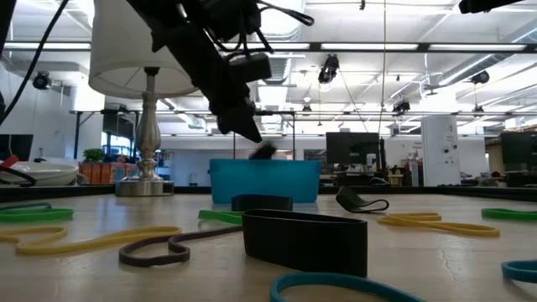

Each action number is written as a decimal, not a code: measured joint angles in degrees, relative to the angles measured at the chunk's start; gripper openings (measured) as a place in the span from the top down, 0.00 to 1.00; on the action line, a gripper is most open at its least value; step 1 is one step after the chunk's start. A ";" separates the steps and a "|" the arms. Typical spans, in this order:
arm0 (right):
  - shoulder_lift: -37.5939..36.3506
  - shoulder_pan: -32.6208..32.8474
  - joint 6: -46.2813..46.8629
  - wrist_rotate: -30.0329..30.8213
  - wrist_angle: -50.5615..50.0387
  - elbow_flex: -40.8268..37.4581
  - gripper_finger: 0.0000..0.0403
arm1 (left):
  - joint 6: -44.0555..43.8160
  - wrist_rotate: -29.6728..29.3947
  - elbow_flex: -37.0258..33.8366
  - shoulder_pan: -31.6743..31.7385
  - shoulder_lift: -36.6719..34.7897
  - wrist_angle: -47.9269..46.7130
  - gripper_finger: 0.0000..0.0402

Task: Pick and place rubber bands into bin
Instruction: Put the black rubber band into the blue bin, then put the green rubber band into the blue bin

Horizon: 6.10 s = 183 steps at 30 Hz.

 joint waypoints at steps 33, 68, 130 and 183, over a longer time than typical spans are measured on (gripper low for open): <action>4.53 -25.15 -24.68 -31.40 35.88 -11.93 0.86 | -15.04 -1.41 -13.10 -27.79 -14.96 -10.36 0.80; 22.41 -39.19 -23.90 -43.96 35.97 -9.40 0.60 | -16.68 -1.52 -13.64 -32.04 -18.79 -6.96 0.80; 23.15 -40.31 -46.76 -24.18 40.78 5.10 0.98 | -16.66 -1.45 -13.79 -32.06 -18.76 -6.97 0.80; 15.62 -48.75 -41.02 -41.35 29.25 5.35 0.69 | -30.96 2.32 -18.85 -32.02 -17.70 -12.99 0.80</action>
